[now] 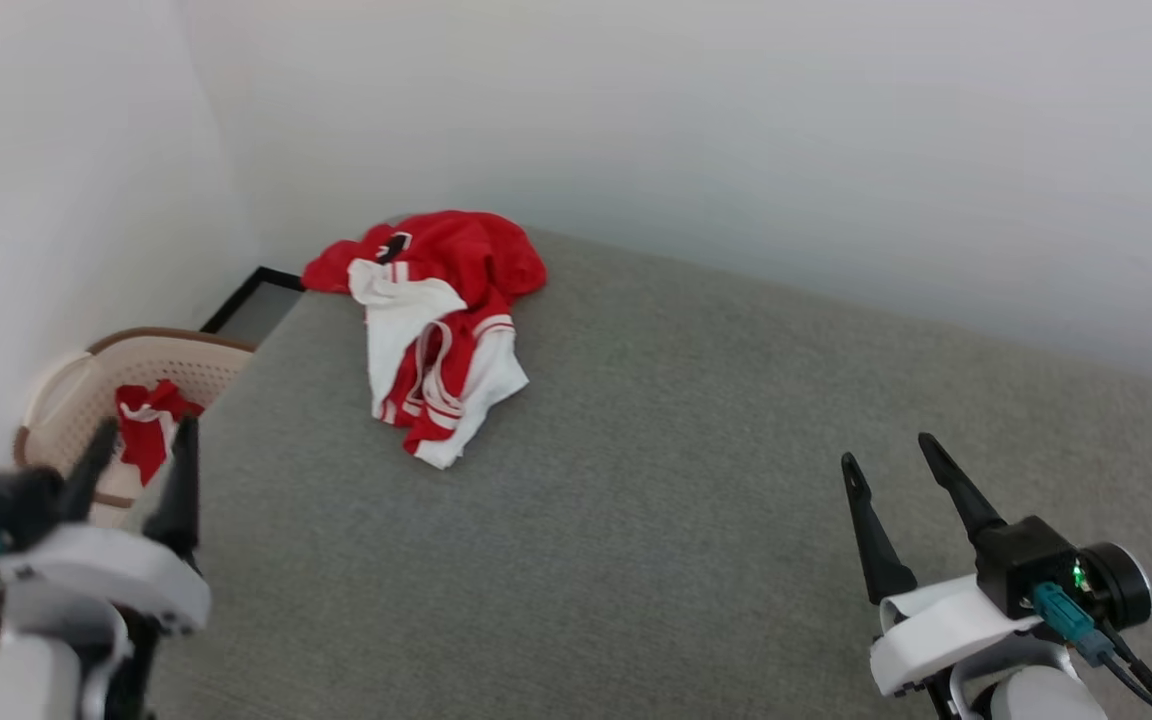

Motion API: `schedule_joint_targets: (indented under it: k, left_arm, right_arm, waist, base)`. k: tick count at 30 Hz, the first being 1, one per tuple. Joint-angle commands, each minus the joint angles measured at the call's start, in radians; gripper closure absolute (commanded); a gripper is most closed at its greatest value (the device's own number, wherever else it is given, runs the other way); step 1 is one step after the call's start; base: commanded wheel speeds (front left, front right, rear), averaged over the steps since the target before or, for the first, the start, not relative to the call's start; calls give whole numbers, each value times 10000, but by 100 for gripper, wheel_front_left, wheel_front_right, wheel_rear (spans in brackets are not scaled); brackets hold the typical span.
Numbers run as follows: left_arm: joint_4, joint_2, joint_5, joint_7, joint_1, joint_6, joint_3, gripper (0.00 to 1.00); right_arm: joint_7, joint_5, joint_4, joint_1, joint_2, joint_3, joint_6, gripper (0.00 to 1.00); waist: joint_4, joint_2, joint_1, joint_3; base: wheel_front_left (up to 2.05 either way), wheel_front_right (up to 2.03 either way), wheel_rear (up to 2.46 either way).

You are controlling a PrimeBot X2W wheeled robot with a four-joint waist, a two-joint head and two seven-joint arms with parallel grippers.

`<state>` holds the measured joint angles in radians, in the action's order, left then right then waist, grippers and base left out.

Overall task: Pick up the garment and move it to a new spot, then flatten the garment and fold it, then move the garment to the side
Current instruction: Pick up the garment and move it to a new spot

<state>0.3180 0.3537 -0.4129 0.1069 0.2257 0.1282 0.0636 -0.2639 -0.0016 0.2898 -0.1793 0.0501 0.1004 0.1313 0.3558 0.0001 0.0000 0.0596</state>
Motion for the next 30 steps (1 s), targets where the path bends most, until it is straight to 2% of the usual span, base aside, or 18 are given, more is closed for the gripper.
schedule_joint_targets:
  k: [1, 12, 22, 30]
  left_arm:
    - [130, 281, -257, -170, 428, 28, -196, 0]
    - [1654, 2352, -2939, -1357, 3330, 32, -2036, 0]
    - [2875, 3351, -5041, -2163, 5239, 33, -3466, 0]
    - [4075, 3946, -5995, -3285, 6671, 34, -4635, 0]
  right_arm:
    - [-10, -112, 8, -228, 7, 26, -12, 0]
    - [33, -684, -191, -1302, 7, 221, -12, 0]
    - [195, -999, -561, -1939, 4, 383, -12, 0]
    - [551, -1224, -1287, -2365, 3, 457, -12, 0]
  waist:
    - [-481, -1, 0, -559]
    - [-1554, -1, 0, -2505]
    - [-2269, -1, 0, -3785]
    - [-2894, -1, 0, -4920]
  base:
    - [0, 0, 0]
    - [0, 0, 0]
    - [0, 0, 0]
    - [0, 0, 0]
